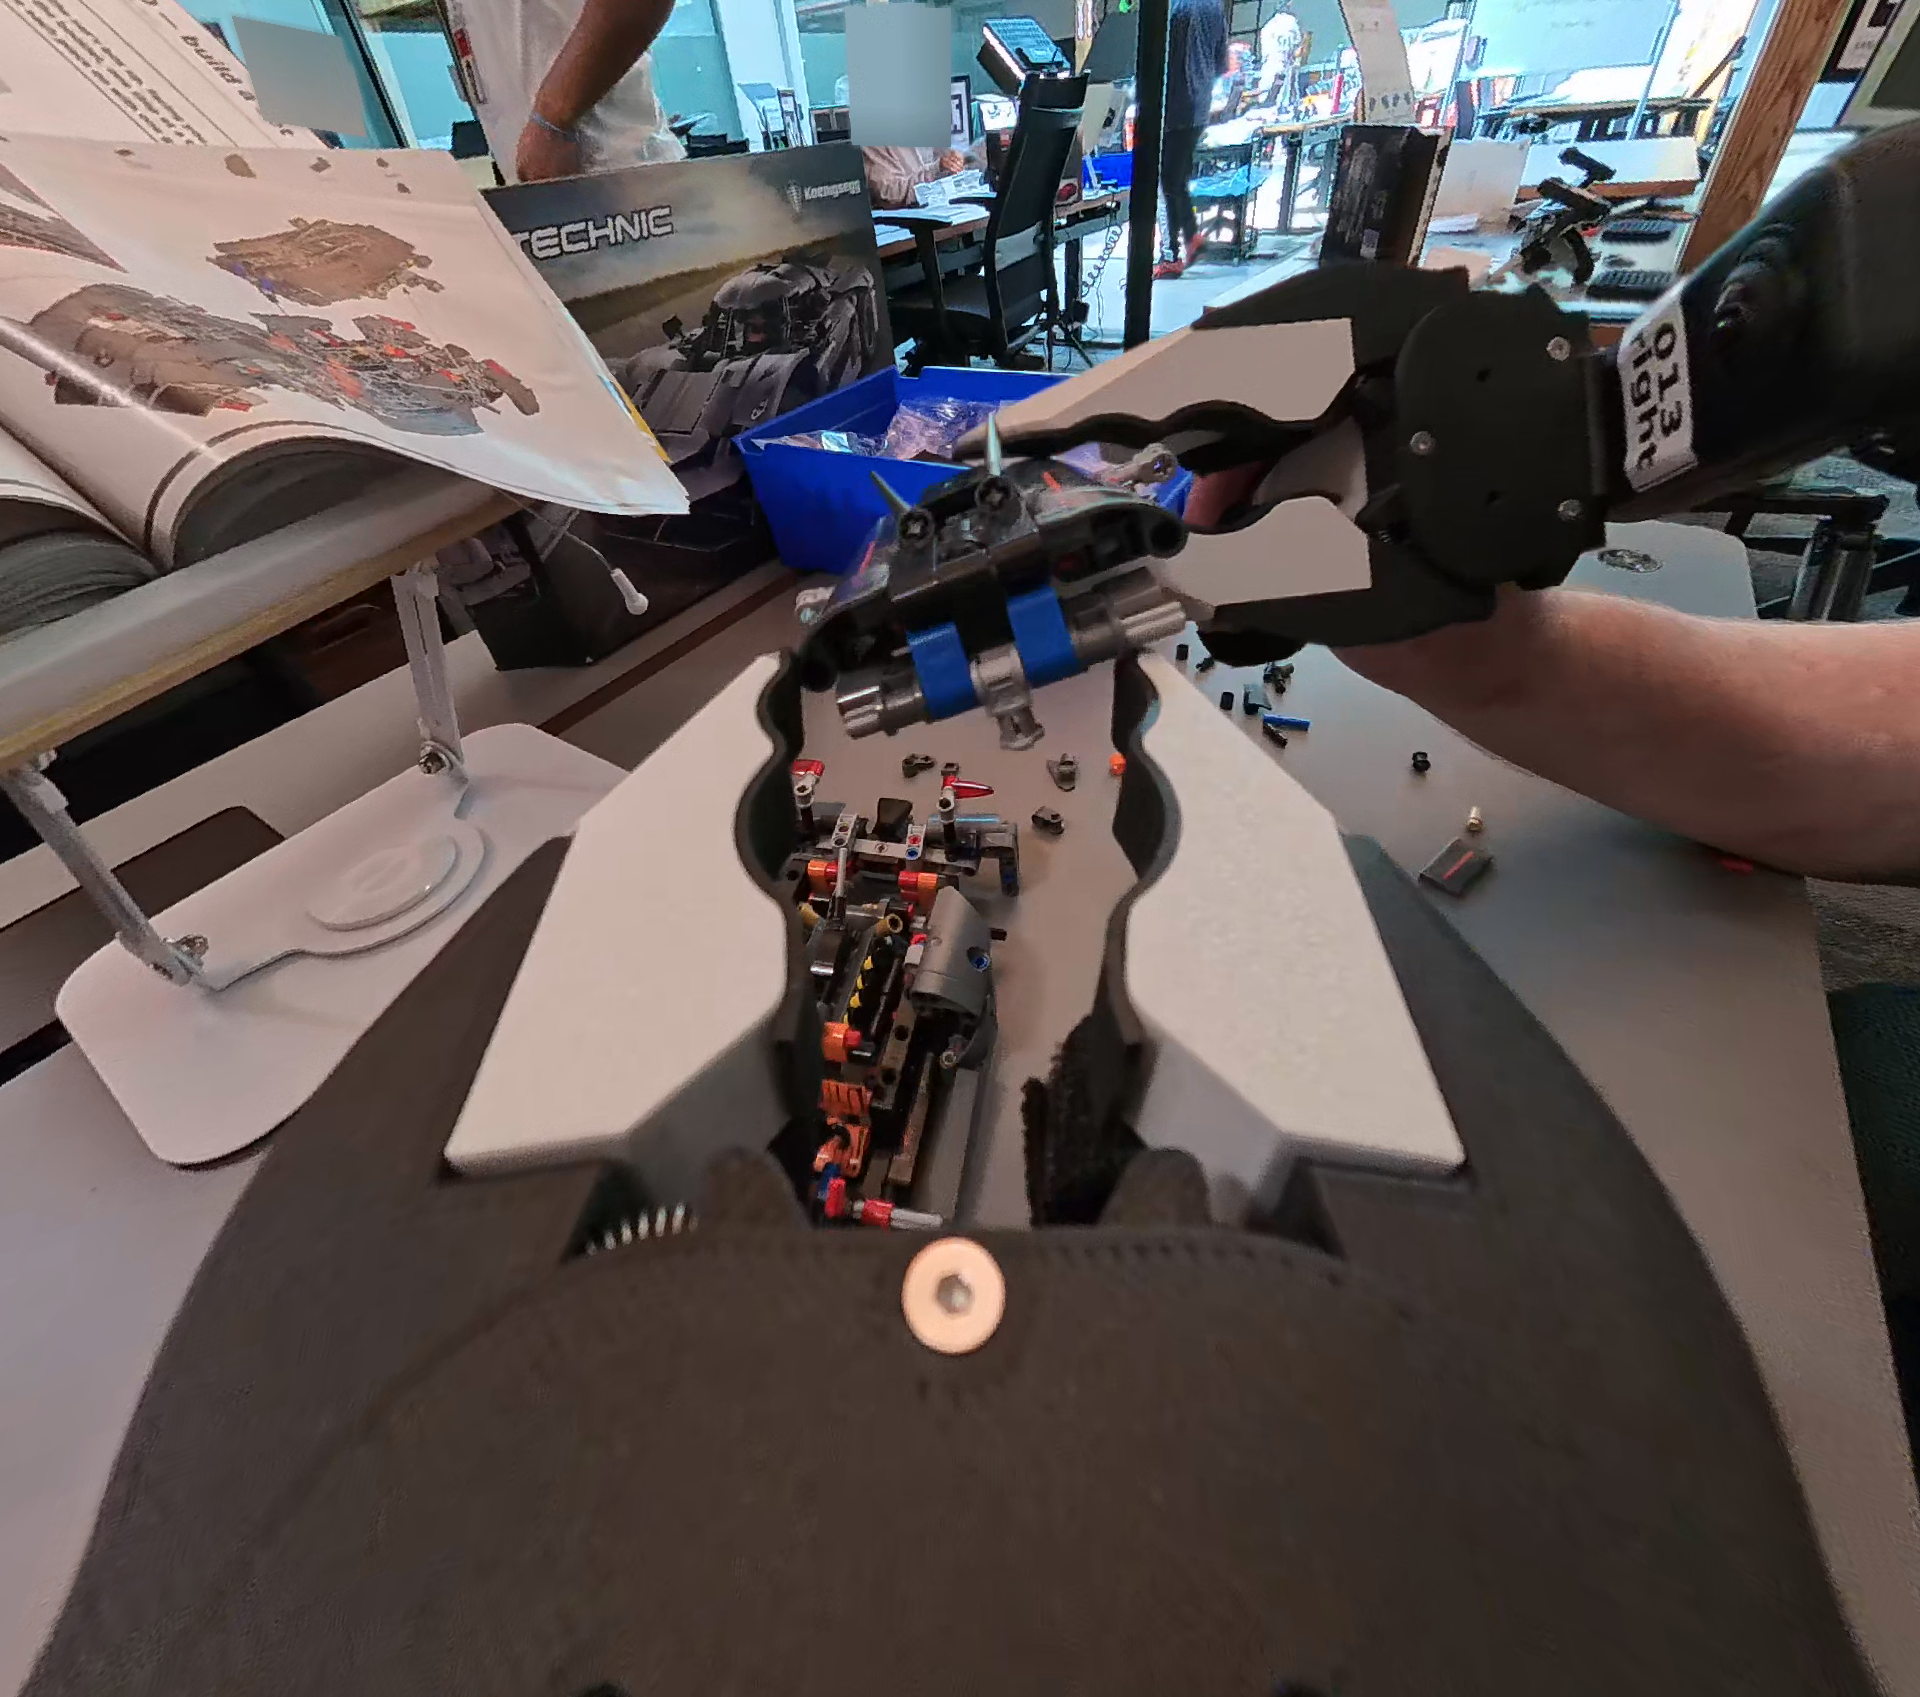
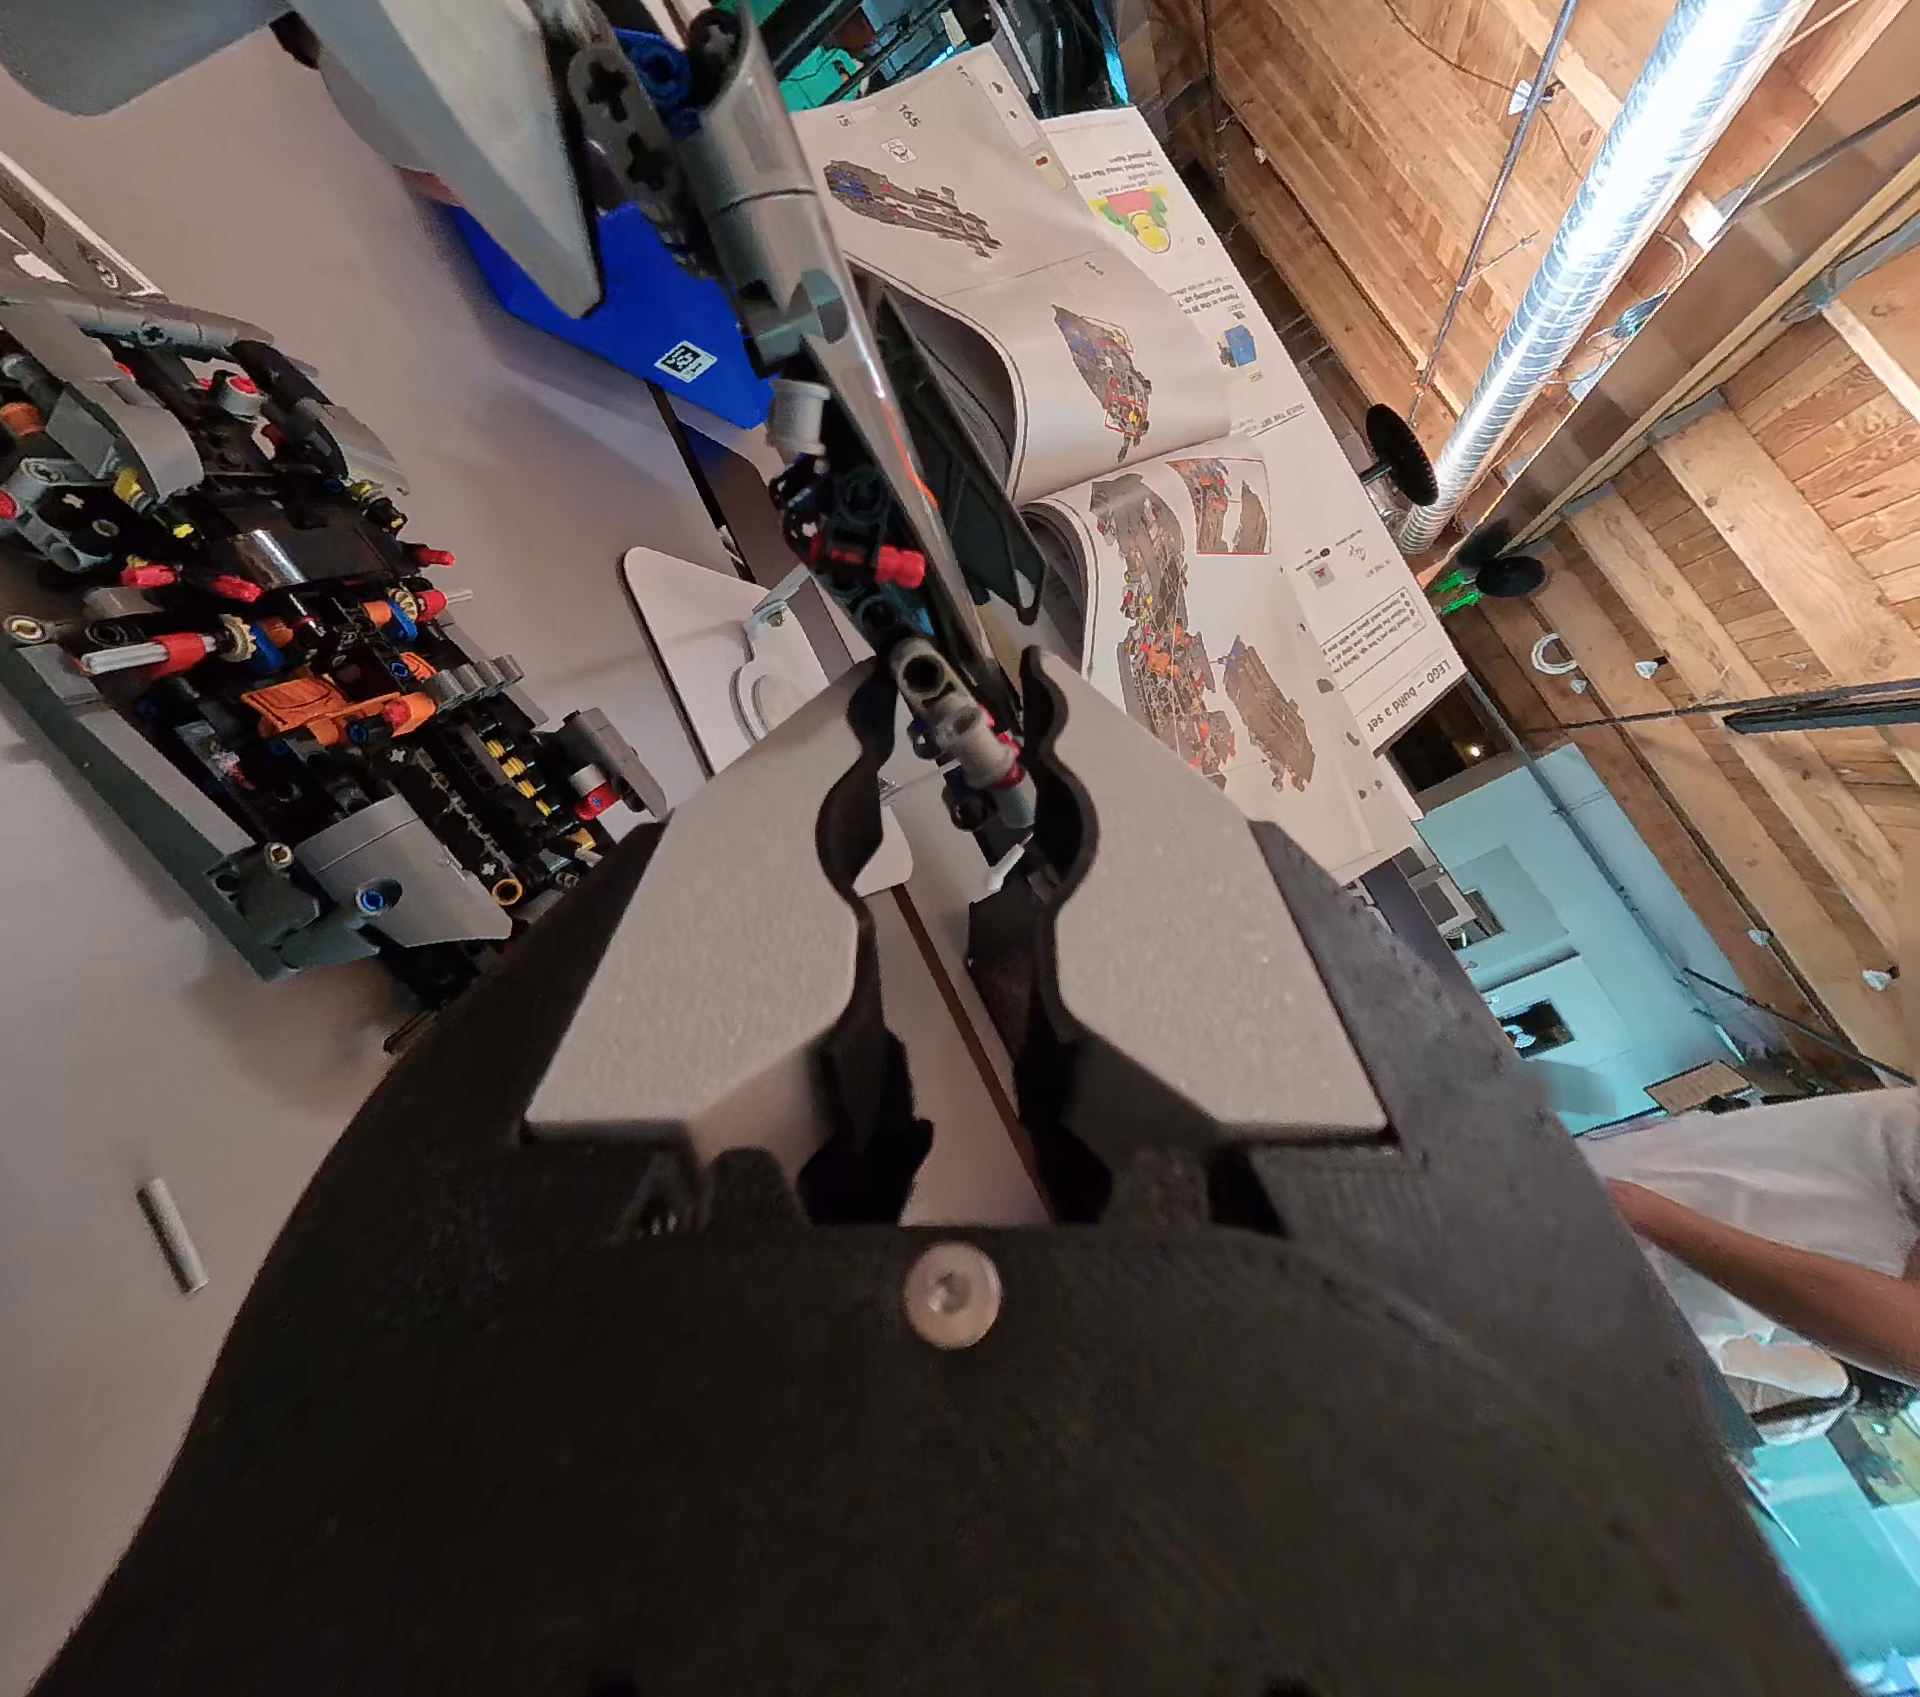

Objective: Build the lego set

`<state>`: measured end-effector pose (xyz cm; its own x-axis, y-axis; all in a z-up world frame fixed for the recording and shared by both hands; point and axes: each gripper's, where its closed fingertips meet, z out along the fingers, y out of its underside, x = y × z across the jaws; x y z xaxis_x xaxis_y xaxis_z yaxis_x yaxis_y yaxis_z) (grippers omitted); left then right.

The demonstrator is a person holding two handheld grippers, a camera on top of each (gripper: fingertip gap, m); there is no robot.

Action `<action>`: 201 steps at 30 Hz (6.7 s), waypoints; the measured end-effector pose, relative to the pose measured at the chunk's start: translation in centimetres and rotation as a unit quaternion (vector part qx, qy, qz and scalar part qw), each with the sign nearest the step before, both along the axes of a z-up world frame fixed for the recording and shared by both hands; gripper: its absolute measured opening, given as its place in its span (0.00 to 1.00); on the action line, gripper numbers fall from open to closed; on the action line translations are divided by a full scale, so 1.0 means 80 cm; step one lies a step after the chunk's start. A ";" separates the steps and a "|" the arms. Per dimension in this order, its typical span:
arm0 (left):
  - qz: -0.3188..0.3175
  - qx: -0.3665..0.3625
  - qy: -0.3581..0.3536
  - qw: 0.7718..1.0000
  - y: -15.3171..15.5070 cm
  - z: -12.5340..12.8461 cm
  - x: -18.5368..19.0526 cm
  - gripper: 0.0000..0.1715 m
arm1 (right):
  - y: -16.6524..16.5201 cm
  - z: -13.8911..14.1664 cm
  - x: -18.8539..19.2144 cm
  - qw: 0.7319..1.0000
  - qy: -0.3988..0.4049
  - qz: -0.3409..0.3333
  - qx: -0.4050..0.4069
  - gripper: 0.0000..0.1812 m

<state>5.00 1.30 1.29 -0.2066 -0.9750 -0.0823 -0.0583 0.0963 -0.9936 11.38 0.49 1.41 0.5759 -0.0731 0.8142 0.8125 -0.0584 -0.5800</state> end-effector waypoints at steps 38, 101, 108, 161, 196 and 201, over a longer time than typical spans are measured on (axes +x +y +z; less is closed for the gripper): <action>-0.022 -0.040 -0.015 0.999 0.010 -0.006 0.011 0.26 | 0.004 -0.012 0.010 0.999 0.029 0.008 -0.023 0.10; -0.156 -0.203 0.177 0.950 0.021 -0.048 0.069 0.46 | 0.019 -0.050 0.043 0.997 -0.045 -0.035 -0.046 0.08; -0.155 -0.179 0.161 0.958 0.019 -0.057 0.075 0.37 | 0.022 -0.056 0.057 0.997 -0.007 -0.048 -0.055 0.13; -0.012 0.339 -0.009 0.941 -0.001 -0.043 0.075 0.28 | -0.003 -0.047 0.044 0.589 0.702 0.354 -0.187 0.31; -0.023 0.323 0.001 0.946 -0.006 -0.053 0.083 0.34 | -0.003 -0.055 0.043 0.556 0.725 0.359 -0.191 0.10; -0.026 0.313 0.007 0.949 -0.002 -0.054 0.082 0.34 | -0.001 -0.057 0.045 0.553 0.729 0.356 -0.190 0.10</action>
<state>11.52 1.12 -3.06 -0.2581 -0.7245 -0.6391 -0.0509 0.6708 -0.7398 14.99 0.39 -3.18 0.4133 0.6108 -0.6753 -0.6079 -0.3671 -0.7041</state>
